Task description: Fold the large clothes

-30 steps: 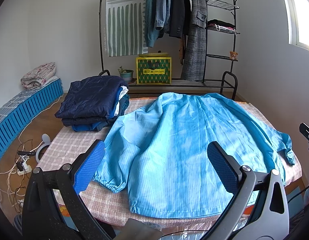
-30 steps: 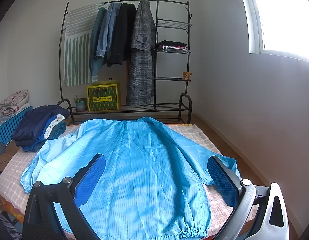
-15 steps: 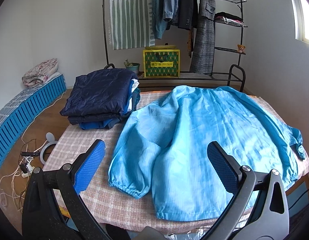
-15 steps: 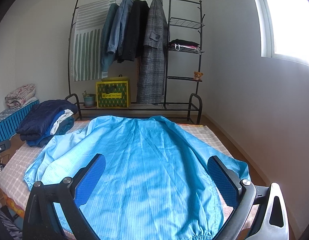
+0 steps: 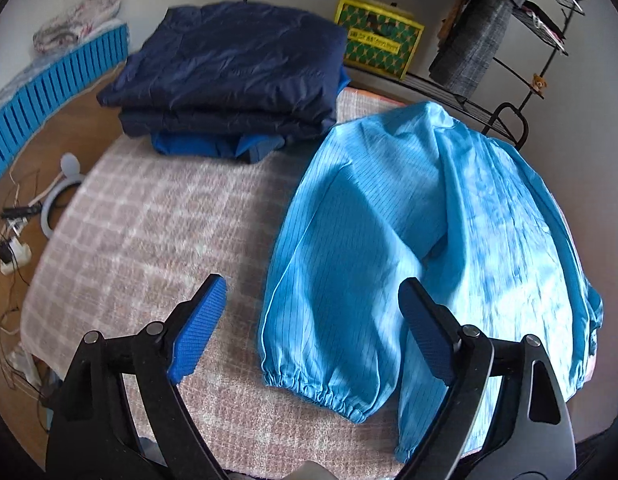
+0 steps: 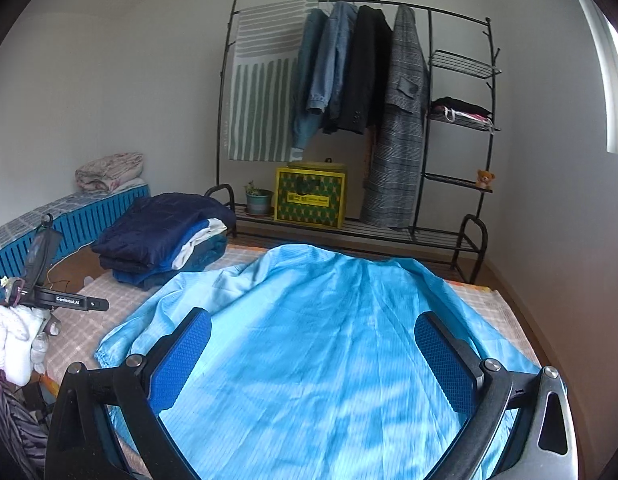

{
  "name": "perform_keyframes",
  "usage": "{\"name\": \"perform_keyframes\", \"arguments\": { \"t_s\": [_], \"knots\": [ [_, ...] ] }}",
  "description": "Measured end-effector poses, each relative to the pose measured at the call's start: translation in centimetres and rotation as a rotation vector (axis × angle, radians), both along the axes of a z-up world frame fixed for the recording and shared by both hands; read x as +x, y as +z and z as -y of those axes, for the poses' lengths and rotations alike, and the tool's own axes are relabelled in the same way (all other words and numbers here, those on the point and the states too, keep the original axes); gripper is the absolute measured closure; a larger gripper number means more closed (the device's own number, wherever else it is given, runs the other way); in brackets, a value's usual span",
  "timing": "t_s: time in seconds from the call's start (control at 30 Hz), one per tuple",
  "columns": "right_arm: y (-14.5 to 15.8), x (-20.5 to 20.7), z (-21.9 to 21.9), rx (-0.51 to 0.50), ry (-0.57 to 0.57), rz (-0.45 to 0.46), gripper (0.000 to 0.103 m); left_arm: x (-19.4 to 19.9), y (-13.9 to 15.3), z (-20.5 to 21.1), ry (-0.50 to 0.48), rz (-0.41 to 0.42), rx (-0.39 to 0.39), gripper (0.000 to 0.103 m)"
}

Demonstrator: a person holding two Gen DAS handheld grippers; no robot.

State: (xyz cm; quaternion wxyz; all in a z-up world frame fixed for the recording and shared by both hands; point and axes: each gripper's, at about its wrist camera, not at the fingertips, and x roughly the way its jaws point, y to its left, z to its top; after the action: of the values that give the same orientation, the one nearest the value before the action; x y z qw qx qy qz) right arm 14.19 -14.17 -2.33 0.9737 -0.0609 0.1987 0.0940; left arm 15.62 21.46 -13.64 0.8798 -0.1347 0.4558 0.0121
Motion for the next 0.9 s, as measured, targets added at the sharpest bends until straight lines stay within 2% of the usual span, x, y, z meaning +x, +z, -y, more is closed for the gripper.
{"name": "perform_keyframes", "arguments": {
  "t_s": [0.07,0.17,0.27,0.33,0.37,0.43,0.47,0.5,0.53,0.6,0.9],
  "knots": [
    [-0.4,1.2,-1.0,0.010,0.032,-0.011,0.002,1.0,-1.4,-1.0,0.012,-0.034,-0.024,0.015],
    [-1.7,2.6,-1.6,0.048,0.084,-0.046,0.008,2.1,-3.5,-1.7,0.021,-0.089,-0.018,0.015],
    [-3.9,4.1,-1.5,0.059,0.113,-0.135,0.016,2.5,-6.1,-2.2,0.026,-0.162,-0.066,0.018],
    [-5.2,4.8,-1.3,0.057,0.114,-0.196,0.024,2.7,-7.6,-2.5,0.029,-0.207,-0.108,0.030],
    [-5.5,5.0,-1.1,0.064,0.113,-0.215,0.025,2.8,-8.3,-2.6,0.030,-0.226,-0.122,0.033],
    [-5.9,5.2,-0.7,0.082,0.110,-0.232,0.025,2.8,-9.1,-2.6,0.036,-0.244,-0.122,0.053],
    [-6.0,5.2,-0.5,0.086,0.108,-0.233,0.025,2.7,-8.9,-2.6,0.036,-0.228,-0.106,0.060],
    [-6.0,5.2,-0.5,0.087,0.106,-0.231,0.025,2.8,-8.8,-2.6,0.026,-0.228,-0.109,0.084],
    [-6.1,5.2,-0.4,0.085,0.102,-0.228,0.025,2.9,-8.9,-2.7,0.019,-0.228,-0.133,0.098],
    [-6.2,5.2,-0.4,0.085,0.098,-0.227,0.025,2.8,-8.7,-3.0,0.029,-0.202,-0.170,0.100],
    [-7.1,5.9,-1.8,0.068,0.125,-0.284,0.037,0.9,-1.3,-1.7,-0.016,0.045,-0.085,0.102]
  ]
}}
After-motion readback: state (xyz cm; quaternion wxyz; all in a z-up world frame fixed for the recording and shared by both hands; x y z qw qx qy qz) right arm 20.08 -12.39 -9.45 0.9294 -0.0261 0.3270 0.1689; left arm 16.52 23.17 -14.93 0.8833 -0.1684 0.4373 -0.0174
